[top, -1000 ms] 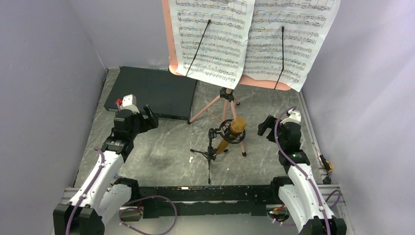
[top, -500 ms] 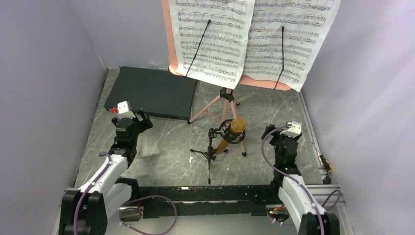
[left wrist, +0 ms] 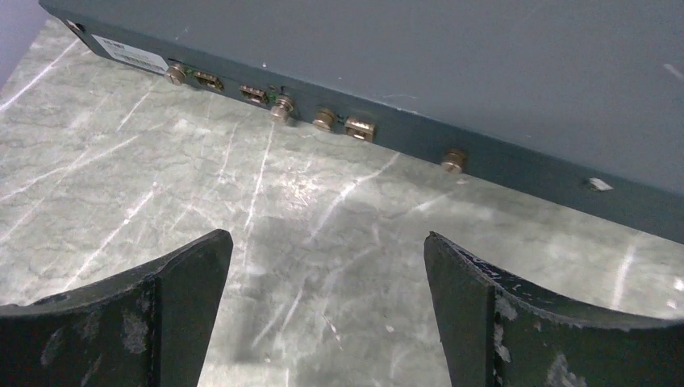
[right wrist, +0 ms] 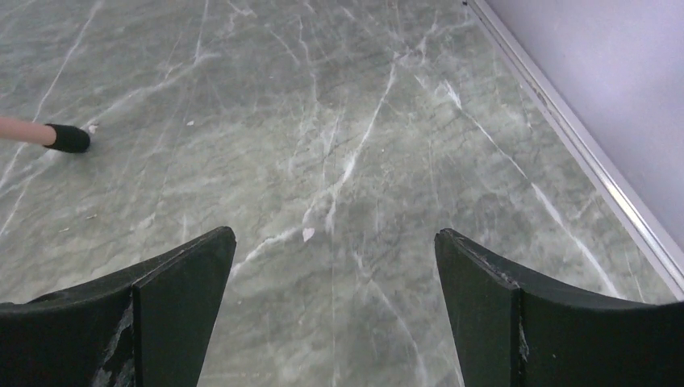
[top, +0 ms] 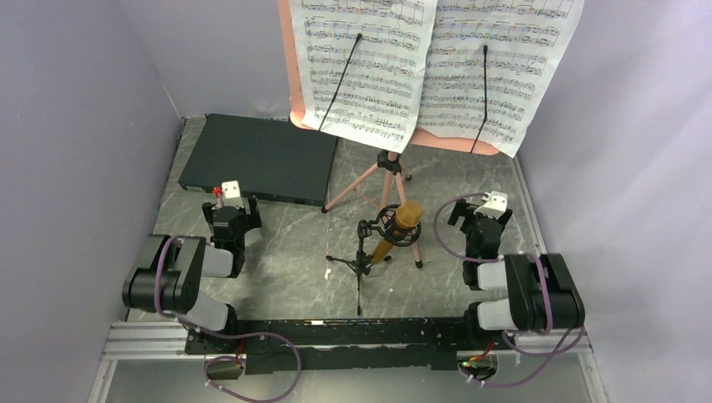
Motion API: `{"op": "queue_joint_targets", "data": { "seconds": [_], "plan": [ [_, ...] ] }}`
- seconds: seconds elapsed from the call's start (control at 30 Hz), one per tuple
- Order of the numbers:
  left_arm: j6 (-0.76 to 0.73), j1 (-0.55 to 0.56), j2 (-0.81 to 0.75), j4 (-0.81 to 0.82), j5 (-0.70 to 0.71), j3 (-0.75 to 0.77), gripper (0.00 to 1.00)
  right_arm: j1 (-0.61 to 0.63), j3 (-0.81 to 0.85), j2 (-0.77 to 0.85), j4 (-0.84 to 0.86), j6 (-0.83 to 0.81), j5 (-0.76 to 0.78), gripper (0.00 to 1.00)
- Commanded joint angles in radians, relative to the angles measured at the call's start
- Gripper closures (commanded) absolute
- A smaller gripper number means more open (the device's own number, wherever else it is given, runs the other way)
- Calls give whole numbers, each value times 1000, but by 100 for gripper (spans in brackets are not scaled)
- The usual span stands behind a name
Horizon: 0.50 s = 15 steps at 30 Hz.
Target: Set up the instrument practice props
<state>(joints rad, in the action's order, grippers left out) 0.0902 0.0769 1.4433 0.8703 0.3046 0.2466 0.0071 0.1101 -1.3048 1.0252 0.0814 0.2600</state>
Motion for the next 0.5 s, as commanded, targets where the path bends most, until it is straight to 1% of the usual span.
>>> {"op": "queue_joint_targets", "data": {
  "seconds": [0.0, 0.03, 0.07, 0.1, 0.17, 0.2, 0.23, 0.27, 0.33, 0.43, 0.47],
  "plan": [
    [-99, -26, 137, 329, -37, 11, 6, -1, -18, -175, 402, -41, -17, 1],
    [-115, -28, 183, 329, -54, 22, 6, 4, -21, -171, 388, -41, -17, 0],
    [-126, -29, 209, 340, -49, 39, 6, 5, -9, -141, 318, -34, -22, 1],
    [-114, -29, 203, 301, -35, 56, 6, 5, 6, -134, 289, -36, -28, 1],
    [-62, -38, 174, 151, -16, 100, 6, 7, 32, -167, 296, -50, -27, 0],
    [-58, -42, 186, 140, -11, 114, 6, 7, 60, -154, 209, -39, -18, 0],
    [-62, -47, 200, 166, -10, 117, 6, 7, 91, -152, 142, -30, -10, 0],
    [-60, -50, 199, 178, -14, 113, 6, 7, 128, -170, 115, -36, -15, 0],
    [-49, -52, 185, 124, -11, 123, 6, 5, 137, -168, 81, -38, -29, 0],
    [-59, -51, 201, 175, -10, 114, 6, 6, 141, -178, 96, -54, -55, 0],
    [-54, -51, 196, 156, -11, 117, 6, 5, 140, -171, 82, -52, -59, 0]
  ]
}}
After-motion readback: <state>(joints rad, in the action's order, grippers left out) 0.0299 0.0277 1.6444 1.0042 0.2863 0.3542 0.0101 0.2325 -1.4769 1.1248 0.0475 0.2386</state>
